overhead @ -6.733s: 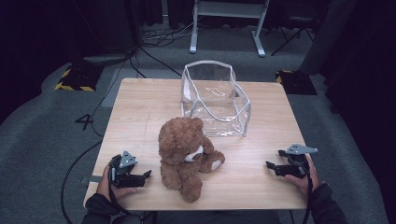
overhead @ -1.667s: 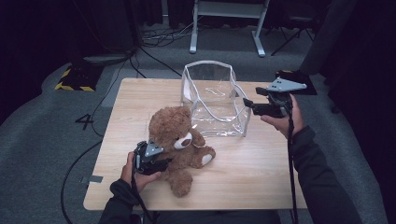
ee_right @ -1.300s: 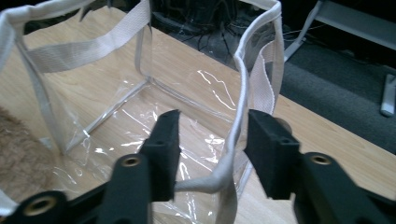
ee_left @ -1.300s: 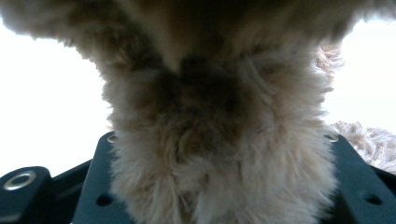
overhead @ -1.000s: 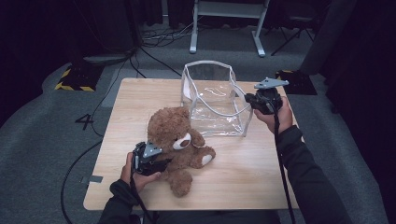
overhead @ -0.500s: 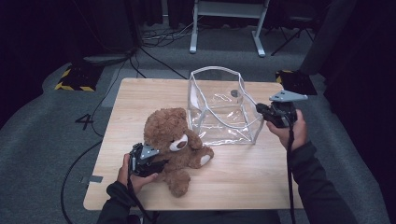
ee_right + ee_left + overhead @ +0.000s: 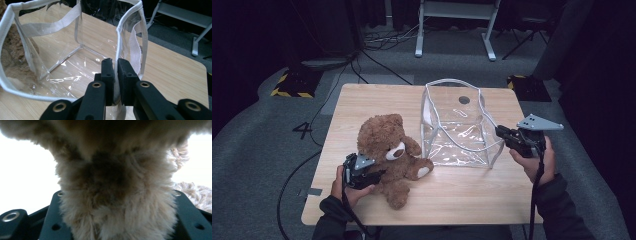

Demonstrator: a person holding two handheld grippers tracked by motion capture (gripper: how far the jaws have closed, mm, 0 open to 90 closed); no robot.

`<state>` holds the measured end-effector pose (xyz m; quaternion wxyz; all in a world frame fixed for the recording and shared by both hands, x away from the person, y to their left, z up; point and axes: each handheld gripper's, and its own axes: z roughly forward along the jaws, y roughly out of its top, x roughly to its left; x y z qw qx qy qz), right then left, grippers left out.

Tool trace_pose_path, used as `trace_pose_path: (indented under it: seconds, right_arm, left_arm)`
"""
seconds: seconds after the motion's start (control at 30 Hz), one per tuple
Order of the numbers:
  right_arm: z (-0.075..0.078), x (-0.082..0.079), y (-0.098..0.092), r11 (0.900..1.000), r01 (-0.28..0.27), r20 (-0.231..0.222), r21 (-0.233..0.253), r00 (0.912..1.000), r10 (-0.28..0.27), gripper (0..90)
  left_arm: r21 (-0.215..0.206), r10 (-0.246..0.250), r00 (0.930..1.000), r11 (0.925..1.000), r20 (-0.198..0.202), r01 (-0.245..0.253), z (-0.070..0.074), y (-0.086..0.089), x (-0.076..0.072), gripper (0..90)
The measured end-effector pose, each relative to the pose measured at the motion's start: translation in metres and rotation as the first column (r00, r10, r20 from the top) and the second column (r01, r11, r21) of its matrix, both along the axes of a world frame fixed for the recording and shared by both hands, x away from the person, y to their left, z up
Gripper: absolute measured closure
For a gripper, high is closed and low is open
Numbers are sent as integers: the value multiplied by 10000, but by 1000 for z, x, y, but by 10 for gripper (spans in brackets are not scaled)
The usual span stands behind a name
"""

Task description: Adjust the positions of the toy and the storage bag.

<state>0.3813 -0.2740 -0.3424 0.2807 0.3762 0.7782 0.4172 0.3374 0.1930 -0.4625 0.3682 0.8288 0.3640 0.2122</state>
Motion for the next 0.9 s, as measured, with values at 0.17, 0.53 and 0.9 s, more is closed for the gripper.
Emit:
trace_pose_path:
  seconds: [0.17,0.53,0.9]
  right_arm:
    - [1,2,-7,9998,80,89,190,9999,-82,760]
    - [13,-5,-42,9993,51,776,371,9970,-80,470]
    - [-24,3,-77,9947,1021,945,118,9902,-1028,259]
  left_arm:
    - [-122,37,10000,9999,-38,-37,-1,0,0,501]
    - [-138,68,10000,9999,-10,-68,-1,-2,1,484]
    - [-176,151,9999,9997,-49,-151,-2,-4,1,477]
